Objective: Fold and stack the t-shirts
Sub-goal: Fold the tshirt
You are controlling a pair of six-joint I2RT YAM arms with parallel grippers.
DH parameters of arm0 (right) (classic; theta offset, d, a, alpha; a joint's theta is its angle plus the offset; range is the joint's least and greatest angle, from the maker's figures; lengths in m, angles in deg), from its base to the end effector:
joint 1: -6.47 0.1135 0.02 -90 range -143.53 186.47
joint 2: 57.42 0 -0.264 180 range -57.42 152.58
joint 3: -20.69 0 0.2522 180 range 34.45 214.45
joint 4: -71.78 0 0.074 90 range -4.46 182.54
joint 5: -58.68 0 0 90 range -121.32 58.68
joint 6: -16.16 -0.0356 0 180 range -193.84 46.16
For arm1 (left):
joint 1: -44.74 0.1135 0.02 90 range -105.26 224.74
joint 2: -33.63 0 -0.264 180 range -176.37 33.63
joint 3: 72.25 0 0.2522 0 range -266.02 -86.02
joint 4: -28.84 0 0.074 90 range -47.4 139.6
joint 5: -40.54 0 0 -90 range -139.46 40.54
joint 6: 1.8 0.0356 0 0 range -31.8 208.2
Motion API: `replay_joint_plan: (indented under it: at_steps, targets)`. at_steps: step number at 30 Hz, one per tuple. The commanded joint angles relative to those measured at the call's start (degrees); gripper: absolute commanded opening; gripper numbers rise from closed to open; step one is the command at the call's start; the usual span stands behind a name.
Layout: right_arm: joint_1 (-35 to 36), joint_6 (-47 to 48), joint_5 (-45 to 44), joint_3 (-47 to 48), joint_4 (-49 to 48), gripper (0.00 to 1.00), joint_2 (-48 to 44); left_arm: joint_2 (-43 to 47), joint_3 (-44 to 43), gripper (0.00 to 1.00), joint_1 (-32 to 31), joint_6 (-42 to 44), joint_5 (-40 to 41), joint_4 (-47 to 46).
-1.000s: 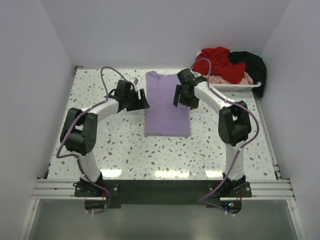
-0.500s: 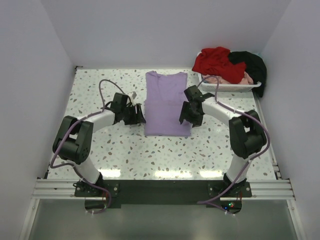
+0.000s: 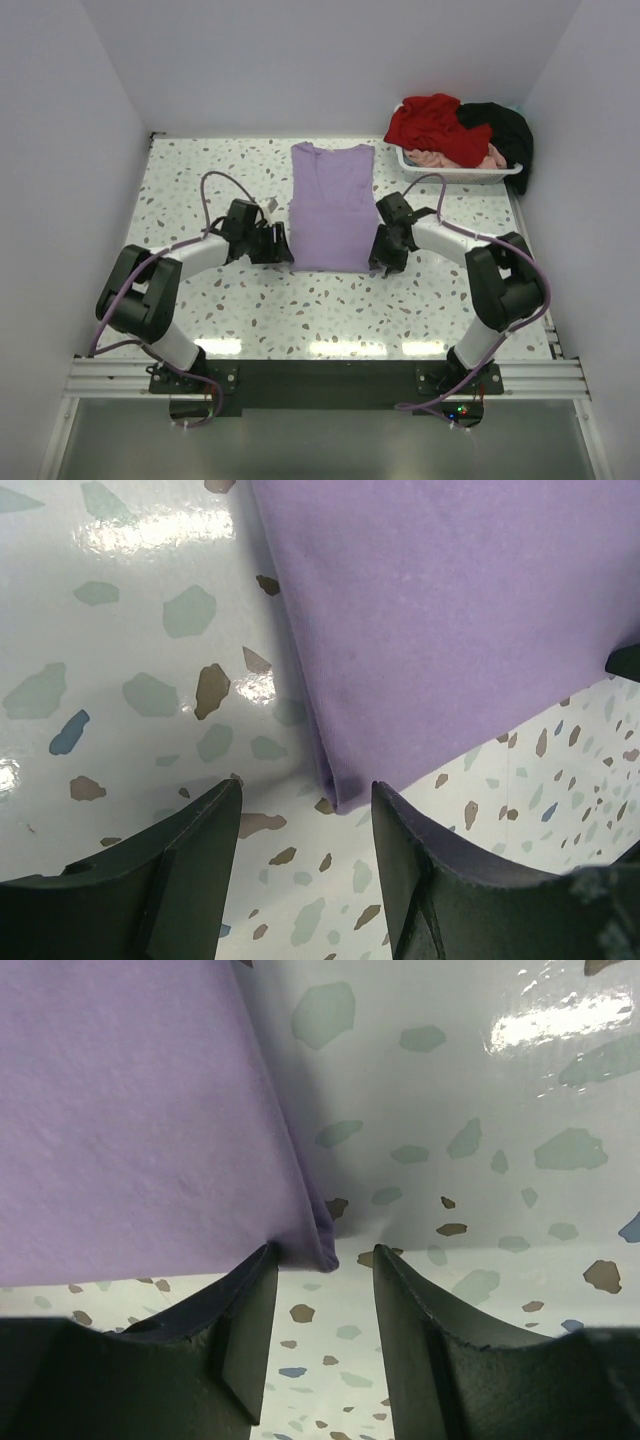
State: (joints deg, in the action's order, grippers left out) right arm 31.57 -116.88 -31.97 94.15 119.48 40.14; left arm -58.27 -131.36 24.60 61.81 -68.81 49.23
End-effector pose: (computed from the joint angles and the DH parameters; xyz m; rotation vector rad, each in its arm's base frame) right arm 0.2892 0.1350 0.1681 0.4488 2.8267 0.2434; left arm 0.2825 -0.1162 0.1546 0.0055 2.5869 -0.7441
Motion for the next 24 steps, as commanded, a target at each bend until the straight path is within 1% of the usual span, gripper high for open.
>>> replay_joint_plan:
  at_steps: [1, 6, 7, 10, 11, 17, 22, 24]
  targets:
    - [0.1, -0.8, 0.3, -1.0, -2.1, 0.46, -1.2, 2.4, 0.3, 0.59, -0.5, -0.3, -0.2, -2.6]
    - [0.1, 0.1, -0.1, -0.6, -2.4, 0.4, 0.3, 2.2, -0.7, 0.59, -1.7, 0.3, 0.0, -2.0]
    - [0.2, 0.2, -0.1, -0.4, -2.4, 0.38, 0.8, 1.8, -1.2, 0.6, -2.3, 0.5, 0.8, -0.7]
    - [0.2, 0.5, 0.0, -0.3, -2.6, 0.3, 1.4, 0.8, -3.2, 0.61, -4.1, 1.4, 3.8, 2.0]
    - [0.2, 0.6, 0.2, -0.3, -2.5, 0.25, 1.8, 0.6, -3.3, 0.61, -4.4, 1.5, 4.6, 2.4]
    - [0.1, 0.5, 0.4, -1.3, -2.4, 0.06, 1.8, 0.1, -3.4, 0.6, -4.6, 1.0, 6.0, 4.1]
    - [0.1, 0.2, 0.5, -2.0, -2.5, 0.0, 1.8, 0.2, -2.7, 0.55, -5.3, 0.6, 5.9, 4.0]
    - [0.1, 0.3, 0.5, -2.0, -2.5, 0.0, 1.6, 0.1, -2.5, 0.54, -5.7, 0.2, 5.1, 3.2]
